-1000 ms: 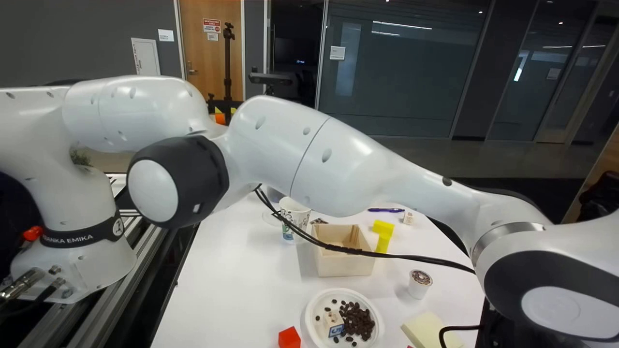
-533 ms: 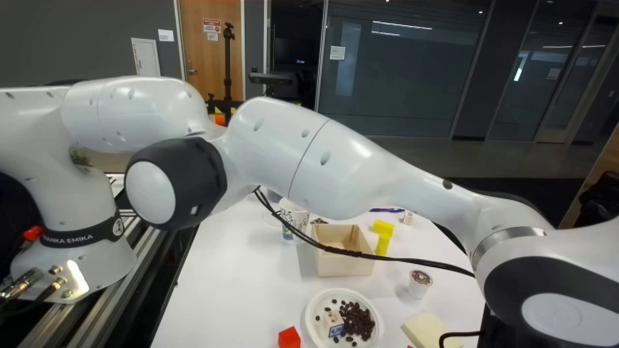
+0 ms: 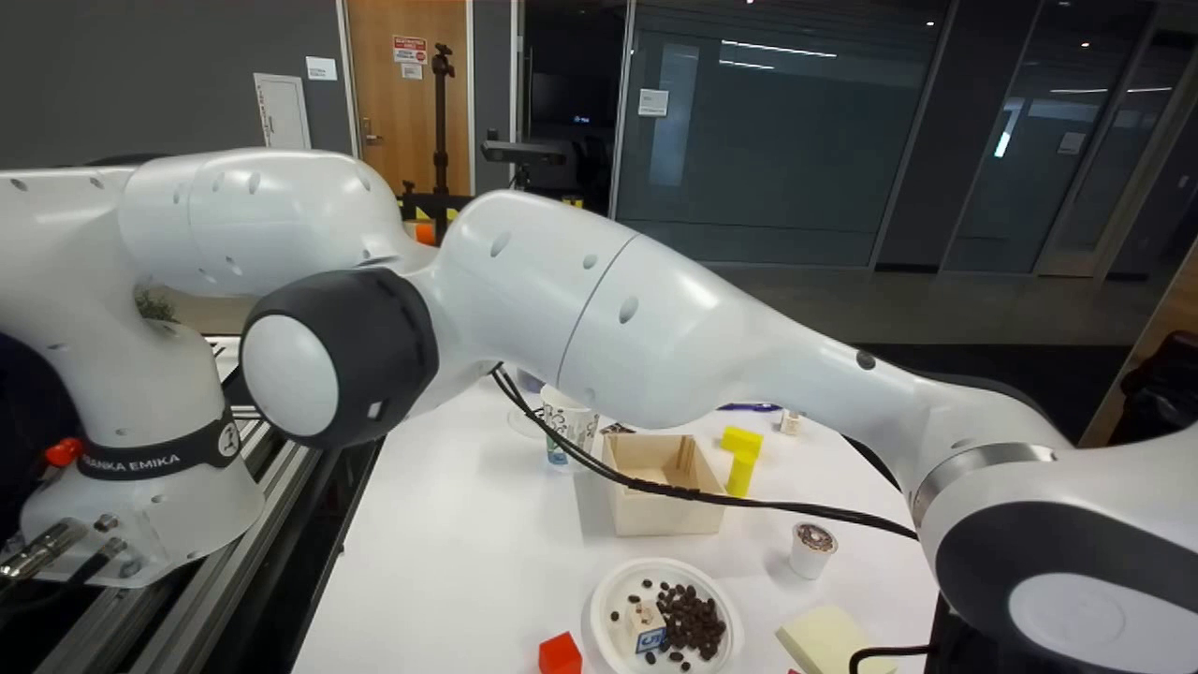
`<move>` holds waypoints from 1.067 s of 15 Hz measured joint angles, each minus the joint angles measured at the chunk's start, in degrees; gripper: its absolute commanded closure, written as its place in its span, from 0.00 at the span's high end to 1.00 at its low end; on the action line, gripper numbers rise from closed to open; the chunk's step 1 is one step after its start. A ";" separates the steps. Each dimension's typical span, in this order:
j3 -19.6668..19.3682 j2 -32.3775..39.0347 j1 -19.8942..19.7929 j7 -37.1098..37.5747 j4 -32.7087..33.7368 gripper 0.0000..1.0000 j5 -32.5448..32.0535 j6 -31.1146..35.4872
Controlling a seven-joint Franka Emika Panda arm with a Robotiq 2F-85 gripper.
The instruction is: Spread open the tissue on the table
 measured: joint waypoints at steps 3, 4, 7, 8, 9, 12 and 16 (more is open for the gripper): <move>0.01 -0.81 -0.01 0.10 0.03 1.00 0.00 -0.32; -0.04 -1.34 -0.02 0.51 0.03 1.00 0.00 -1.19; -0.35 -3.68 -0.11 2.77 0.03 1.00 0.00 -6.07; -0.59 -4.53 -0.11 4.18 0.03 1.00 0.00 -8.11; -0.85 -5.44 -0.10 5.89 0.03 1.00 0.00 -10.19; -1.31 -7.99 0.08 9.75 0.04 1.00 0.00 -14.29; -2.27 -10.85 1.02 12.39 0.08 1.00 -0.12 -16.09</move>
